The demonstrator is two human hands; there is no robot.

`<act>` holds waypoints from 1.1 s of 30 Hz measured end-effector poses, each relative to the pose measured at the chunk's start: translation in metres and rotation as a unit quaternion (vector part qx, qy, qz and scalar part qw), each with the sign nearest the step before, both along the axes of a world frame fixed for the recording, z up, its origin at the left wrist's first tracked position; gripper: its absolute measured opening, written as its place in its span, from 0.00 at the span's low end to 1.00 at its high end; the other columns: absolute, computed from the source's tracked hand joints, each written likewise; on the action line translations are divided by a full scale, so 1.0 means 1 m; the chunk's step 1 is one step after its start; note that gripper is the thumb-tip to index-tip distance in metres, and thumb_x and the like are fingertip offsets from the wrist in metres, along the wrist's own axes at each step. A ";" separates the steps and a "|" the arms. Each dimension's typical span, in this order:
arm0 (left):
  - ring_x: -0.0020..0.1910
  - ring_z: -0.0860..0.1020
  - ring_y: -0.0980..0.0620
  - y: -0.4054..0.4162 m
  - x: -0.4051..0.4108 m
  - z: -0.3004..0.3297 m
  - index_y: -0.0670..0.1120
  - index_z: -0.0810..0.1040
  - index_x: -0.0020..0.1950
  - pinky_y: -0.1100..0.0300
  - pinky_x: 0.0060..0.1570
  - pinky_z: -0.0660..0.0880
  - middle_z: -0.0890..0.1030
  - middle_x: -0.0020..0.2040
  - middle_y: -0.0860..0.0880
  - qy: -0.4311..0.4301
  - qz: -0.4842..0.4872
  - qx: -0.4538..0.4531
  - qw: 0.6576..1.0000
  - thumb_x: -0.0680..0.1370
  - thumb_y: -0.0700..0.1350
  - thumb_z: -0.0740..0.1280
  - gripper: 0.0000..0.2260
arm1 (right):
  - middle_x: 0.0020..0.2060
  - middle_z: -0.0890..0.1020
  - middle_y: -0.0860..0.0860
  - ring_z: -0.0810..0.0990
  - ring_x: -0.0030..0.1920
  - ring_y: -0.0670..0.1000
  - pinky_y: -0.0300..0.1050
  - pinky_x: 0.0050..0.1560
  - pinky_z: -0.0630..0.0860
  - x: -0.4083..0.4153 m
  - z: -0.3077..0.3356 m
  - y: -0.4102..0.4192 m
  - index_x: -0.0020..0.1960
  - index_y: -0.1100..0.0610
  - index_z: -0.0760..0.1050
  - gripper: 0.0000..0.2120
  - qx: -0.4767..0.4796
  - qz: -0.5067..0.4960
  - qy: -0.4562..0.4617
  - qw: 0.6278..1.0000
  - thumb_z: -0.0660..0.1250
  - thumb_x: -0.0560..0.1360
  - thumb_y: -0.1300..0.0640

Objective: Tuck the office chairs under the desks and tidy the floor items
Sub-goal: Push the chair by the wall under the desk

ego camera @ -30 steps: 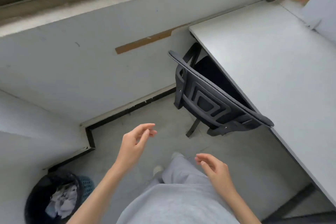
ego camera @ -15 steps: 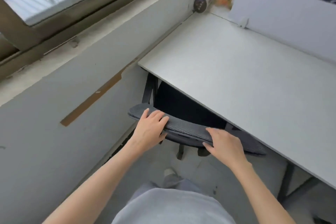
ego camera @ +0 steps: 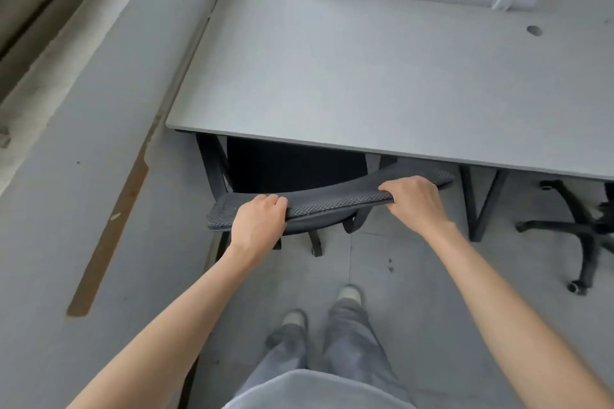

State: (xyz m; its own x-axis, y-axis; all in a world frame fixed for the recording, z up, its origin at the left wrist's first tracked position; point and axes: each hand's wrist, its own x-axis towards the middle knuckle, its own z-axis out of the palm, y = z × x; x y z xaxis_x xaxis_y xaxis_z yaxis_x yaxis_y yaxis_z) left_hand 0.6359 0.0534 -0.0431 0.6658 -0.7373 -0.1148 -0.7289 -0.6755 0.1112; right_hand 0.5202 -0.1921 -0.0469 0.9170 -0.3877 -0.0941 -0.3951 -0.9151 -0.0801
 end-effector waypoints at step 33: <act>0.49 0.76 0.48 -0.082 -0.135 0.001 0.45 0.74 0.51 0.56 0.43 0.72 0.79 0.48 0.48 -0.007 -0.143 0.029 0.989 0.76 0.47 0.62 0.08 | 0.28 0.82 0.47 0.80 0.28 0.51 0.35 0.26 0.61 -0.228 -0.009 -0.017 0.35 0.54 0.80 0.12 -0.061 -0.107 -0.111 0.986 0.79 0.54 0.58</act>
State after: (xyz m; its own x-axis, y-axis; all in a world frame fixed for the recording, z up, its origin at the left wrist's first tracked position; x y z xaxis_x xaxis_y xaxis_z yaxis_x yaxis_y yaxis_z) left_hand 0.5012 -0.0285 -0.0418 0.4320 -0.8884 -0.1554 -0.8926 -0.4458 0.0673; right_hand 0.2922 -0.2093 -0.0561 0.8057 -0.5707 0.1586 -0.5656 -0.8208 -0.0801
